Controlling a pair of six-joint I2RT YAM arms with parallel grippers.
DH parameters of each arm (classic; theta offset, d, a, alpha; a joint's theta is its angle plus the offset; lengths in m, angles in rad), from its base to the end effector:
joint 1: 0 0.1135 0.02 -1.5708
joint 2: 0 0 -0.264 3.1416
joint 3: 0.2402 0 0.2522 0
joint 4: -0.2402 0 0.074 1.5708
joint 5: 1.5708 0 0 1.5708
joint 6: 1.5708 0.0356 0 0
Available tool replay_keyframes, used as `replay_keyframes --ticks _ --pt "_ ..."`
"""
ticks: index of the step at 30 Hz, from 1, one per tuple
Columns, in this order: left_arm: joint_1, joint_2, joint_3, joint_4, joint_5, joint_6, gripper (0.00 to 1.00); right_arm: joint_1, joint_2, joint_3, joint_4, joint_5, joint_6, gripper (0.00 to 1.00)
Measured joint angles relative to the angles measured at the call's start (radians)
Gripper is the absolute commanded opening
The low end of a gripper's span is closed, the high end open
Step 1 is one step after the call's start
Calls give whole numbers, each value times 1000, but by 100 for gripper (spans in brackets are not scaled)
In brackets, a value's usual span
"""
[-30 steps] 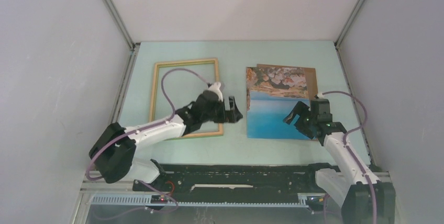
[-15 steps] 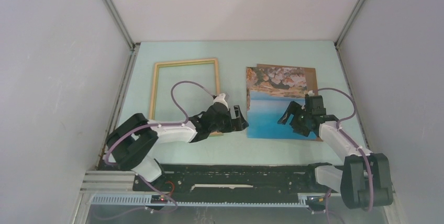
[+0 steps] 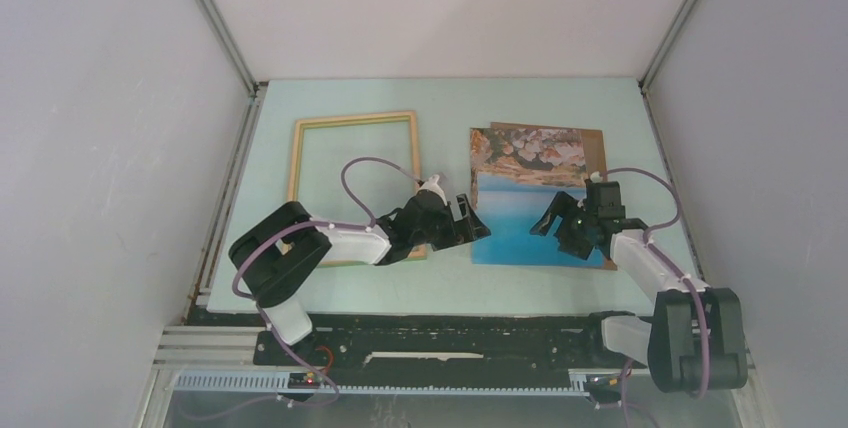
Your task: Put the photo into the frame
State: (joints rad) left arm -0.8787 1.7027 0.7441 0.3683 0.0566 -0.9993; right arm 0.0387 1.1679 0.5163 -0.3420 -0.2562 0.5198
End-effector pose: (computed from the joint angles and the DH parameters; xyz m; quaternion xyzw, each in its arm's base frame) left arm 0.2126 -0.2597 0.1482 -0.0398 0.8811 -0.3946 0.2578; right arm 0.2063 0.0170 0.1646 0.1912 0.9321 0.1955 0.2376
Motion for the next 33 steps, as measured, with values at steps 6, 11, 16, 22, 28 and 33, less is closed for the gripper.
replay_keyframes --ticks 6,11,16,22,28,33 --pt "32 26 -39 98 81 -66 97 -10 36 4 42 -50 2 89" --pt "57 36 -94 211 143 -121 94 -24 78 16 72 -99 3 89" --pt "72 36 -167 346 185 -187 88 -26 87 16 89 -121 4 89" --pt "80 36 -217 545 211 -269 75 -26 91 16 96 -128 4 89" --pt "81 38 -225 657 210 -303 54 -26 91 16 97 -128 4 89" --pt "83 82 -222 660 205 -304 46 -26 91 16 97 -127 4 89"
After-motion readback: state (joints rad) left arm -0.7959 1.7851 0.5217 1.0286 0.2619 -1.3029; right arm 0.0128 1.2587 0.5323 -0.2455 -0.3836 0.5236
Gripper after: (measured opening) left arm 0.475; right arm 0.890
